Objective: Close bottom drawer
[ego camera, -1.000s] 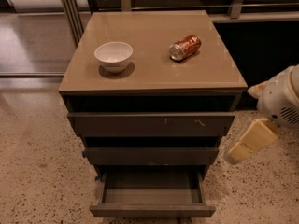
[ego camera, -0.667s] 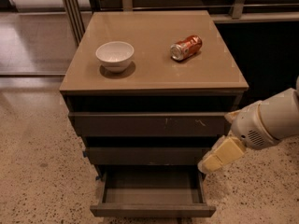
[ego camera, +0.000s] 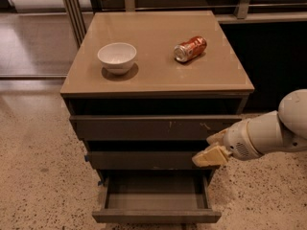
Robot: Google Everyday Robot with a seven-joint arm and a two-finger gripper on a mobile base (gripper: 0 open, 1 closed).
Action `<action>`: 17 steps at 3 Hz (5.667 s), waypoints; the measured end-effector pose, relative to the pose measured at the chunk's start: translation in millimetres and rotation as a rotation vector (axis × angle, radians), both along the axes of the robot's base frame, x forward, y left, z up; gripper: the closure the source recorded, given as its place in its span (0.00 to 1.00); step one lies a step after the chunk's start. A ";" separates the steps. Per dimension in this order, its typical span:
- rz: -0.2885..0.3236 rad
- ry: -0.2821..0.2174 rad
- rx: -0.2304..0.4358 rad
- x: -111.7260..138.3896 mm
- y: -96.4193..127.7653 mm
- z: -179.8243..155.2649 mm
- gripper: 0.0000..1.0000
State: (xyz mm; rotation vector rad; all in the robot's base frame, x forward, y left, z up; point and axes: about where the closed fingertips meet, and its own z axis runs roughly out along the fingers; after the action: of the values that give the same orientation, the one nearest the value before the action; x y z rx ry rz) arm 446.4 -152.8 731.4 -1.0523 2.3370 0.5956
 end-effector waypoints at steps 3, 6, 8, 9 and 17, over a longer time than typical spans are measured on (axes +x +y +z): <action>0.000 0.000 0.000 0.0 0.1 0.0 1.00; -0.121 0.011 0.113 -81.9 42.6 -123.4 1.00; -0.300 0.100 0.108 -92.9 43.9 -245.0 1.00; -0.438 0.059 0.046 -51.1 7.1 -284.1 1.00; -0.612 0.428 0.166 -20.0 -39.3 -402.3 1.00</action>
Offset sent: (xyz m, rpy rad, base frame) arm 0.0000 0.0000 0.0000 0.0000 0.0000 0.0001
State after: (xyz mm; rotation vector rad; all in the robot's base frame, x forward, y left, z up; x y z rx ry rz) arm 426.4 -192.1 329.0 -0.1046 2.7211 0.7983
